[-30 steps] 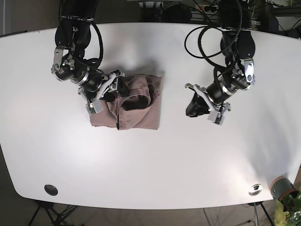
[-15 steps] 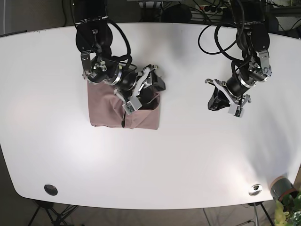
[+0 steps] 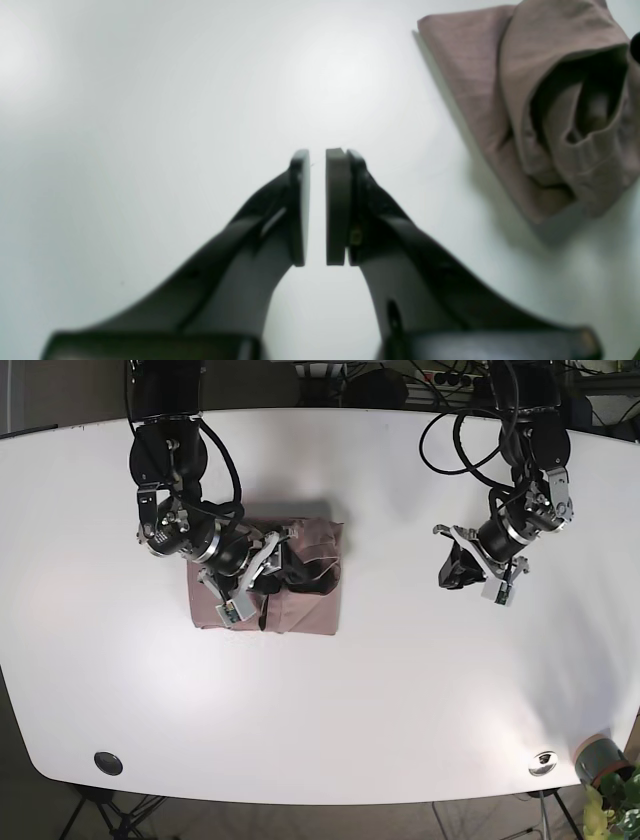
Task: Fold the T-shirt properly
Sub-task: 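Press and tuck the folded bundle with the right gripper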
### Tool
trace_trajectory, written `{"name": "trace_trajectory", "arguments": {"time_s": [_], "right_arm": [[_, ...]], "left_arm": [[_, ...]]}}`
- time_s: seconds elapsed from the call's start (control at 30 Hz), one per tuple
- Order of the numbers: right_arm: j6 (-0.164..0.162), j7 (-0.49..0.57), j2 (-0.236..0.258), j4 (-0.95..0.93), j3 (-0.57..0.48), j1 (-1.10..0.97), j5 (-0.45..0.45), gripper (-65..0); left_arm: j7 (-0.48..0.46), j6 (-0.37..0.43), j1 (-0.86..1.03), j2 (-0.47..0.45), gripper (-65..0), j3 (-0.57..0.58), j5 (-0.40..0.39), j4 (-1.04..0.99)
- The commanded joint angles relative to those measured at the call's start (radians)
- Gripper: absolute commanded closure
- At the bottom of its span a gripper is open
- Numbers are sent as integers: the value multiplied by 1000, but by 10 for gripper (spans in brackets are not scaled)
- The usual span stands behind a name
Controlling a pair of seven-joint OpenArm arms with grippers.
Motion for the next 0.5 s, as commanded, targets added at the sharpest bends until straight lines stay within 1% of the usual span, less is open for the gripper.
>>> {"name": "trace_trajectory", "arguments": {"time_s": [0.0,0.03,0.07,0.1,0.17,0.23,0.3,0.47], "right_arm": [[5,21,1,-23,-5,23,21,-292],[3,22,4,-45,-10,24,19,-292],[-6,26,6,-56,-10,24,19,-292],[-20,26,6,-66,-8,26,19,-292],[-63,26,11,-74,-8,35,19,-292],[-91,27,26,-76,-10,39,19,-292],[-103,27,31,-77,-10,44,19,-292],[-104,27,31,-80,-8,76,19,-296]], "left_arm": [[-25,-5,-12,-11,-42,-5,-18,14],[-25,-5,-10,-11,-42,-5,-18,14],[-25,-5,-10,-11,-42,-5,-18,14],[-25,-5,-10,-11,-42,-5,-18,14],[-25,-5,-9,-11,-42,-6,-18,14],[-25,-5,-9,-11,-42,-8,-18,13],[-25,-5,-7,-11,-42,-9,-18,13],[-26,-5,8,-11,-42,-8,-18,13]]}}
